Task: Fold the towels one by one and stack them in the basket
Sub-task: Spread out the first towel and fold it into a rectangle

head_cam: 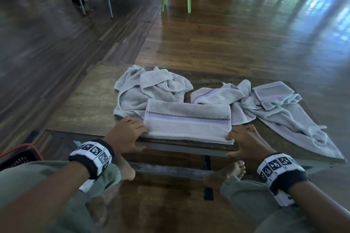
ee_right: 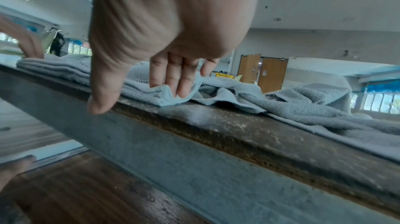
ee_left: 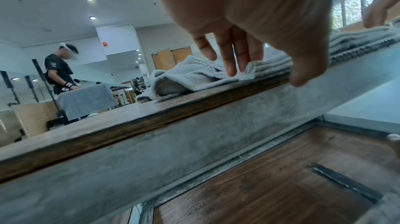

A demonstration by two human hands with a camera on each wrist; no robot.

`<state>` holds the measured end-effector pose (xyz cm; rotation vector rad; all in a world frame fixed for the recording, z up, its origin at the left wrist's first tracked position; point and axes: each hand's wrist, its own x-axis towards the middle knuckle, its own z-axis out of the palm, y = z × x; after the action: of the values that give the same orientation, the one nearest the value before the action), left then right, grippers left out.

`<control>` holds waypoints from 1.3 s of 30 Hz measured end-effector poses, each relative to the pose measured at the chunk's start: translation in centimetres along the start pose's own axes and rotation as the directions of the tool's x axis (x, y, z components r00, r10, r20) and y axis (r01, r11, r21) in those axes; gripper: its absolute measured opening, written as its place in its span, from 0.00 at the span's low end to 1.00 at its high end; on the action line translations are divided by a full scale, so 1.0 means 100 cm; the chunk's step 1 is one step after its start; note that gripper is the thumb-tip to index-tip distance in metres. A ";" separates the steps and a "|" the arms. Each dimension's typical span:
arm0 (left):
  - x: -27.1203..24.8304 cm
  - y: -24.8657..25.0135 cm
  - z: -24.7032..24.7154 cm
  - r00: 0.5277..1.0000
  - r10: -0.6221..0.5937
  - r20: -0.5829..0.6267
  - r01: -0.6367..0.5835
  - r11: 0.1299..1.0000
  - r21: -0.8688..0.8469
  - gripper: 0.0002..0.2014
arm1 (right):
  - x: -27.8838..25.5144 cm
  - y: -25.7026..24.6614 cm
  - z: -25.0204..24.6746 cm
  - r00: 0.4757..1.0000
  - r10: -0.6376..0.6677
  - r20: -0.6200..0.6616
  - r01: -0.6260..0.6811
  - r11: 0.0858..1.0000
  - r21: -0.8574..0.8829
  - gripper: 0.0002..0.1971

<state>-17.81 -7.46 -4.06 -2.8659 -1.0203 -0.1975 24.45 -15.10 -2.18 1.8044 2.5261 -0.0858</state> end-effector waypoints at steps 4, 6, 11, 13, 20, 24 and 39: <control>0.001 0.004 -0.001 0.999 0.034 -0.002 -0.034 0.998 0.054 0.20 | 0.006 -0.003 0.000 0.999 0.015 0.051 -0.015 1.000 -0.006 0.17; 0.002 0.007 -0.004 0.999 0.027 -0.020 -0.026 0.999 0.026 0.17 | 0.006 -0.005 -0.001 0.998 0.009 0.067 -0.010 1.000 0.024 0.13; -0.002 0.003 -0.016 0.996 0.003 -0.084 -0.011 0.995 -0.099 0.08 | 0.002 -0.006 -0.009 0.999 0.038 0.032 -0.042 0.991 0.129 0.06; -0.001 -0.002 -0.022 0.992 -0.052 -0.114 0.033 0.986 -0.162 0.10 | 0.001 -0.003 -0.015 0.997 0.074 -0.018 -0.069 0.983 0.171 0.06; 0.008 -0.011 -0.071 0.918 -0.346 -0.196 0.172 0.791 -0.588 0.13 | 0.001 0.005 -0.056 0.954 0.220 -0.203 -0.113 0.893 0.436 0.06; 0.012 -0.012 -0.110 0.922 -0.386 -0.025 0.269 0.686 -0.676 0.07 | -0.004 0.004 -0.097 0.955 0.265 -0.131 -0.159 0.834 0.528 0.05; 0.058 -0.047 -0.038 0.899 -0.260 0.352 0.397 0.823 -0.406 0.04 | 0.063 0.028 -0.041 0.914 0.136 0.383 -0.287 0.883 0.371 0.11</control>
<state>-16.67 -0.68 0.76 -3.1744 -1.7568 -0.0613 25.03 -7.95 1.50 1.9740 2.1551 -0.9240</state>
